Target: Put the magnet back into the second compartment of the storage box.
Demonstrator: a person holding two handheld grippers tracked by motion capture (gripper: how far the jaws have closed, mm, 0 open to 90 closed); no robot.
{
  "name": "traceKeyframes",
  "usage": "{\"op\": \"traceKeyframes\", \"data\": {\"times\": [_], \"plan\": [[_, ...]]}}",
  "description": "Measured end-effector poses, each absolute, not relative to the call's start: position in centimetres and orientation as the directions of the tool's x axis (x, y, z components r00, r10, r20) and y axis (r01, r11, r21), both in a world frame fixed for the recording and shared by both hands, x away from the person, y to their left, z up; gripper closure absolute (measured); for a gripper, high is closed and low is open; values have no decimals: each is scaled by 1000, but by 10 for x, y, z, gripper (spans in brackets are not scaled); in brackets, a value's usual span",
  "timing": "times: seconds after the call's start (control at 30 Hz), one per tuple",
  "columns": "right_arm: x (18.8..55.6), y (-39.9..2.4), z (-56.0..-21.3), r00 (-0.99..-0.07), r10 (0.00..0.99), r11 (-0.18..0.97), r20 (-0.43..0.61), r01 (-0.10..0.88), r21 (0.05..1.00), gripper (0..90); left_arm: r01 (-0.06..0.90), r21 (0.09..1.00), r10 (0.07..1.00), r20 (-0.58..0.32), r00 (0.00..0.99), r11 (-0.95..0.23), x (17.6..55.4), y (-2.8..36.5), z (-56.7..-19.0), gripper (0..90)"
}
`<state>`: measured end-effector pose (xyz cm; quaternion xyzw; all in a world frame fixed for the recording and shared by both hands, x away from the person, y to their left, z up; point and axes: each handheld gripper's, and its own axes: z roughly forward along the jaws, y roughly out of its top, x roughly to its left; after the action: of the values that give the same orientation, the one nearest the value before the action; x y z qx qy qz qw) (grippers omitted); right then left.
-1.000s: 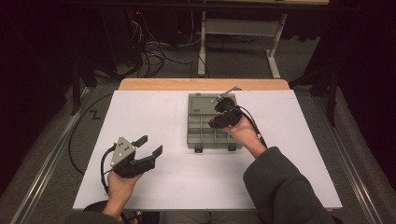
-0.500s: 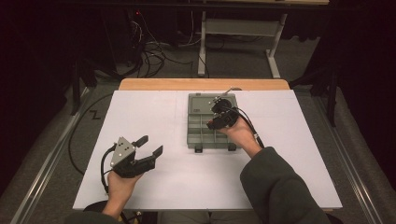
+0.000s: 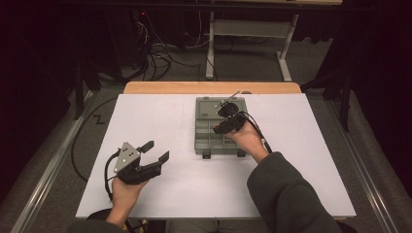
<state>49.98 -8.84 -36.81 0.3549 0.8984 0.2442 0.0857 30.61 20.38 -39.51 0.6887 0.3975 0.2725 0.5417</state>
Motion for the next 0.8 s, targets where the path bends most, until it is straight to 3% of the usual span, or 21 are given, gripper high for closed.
{"op": "traceKeyframes", "data": {"times": [0.8], "plan": [[489,-106,-356,-741,672,611,20,570,549,640,254,962,844,-50,534,-104,306,204,-395,330]]}}
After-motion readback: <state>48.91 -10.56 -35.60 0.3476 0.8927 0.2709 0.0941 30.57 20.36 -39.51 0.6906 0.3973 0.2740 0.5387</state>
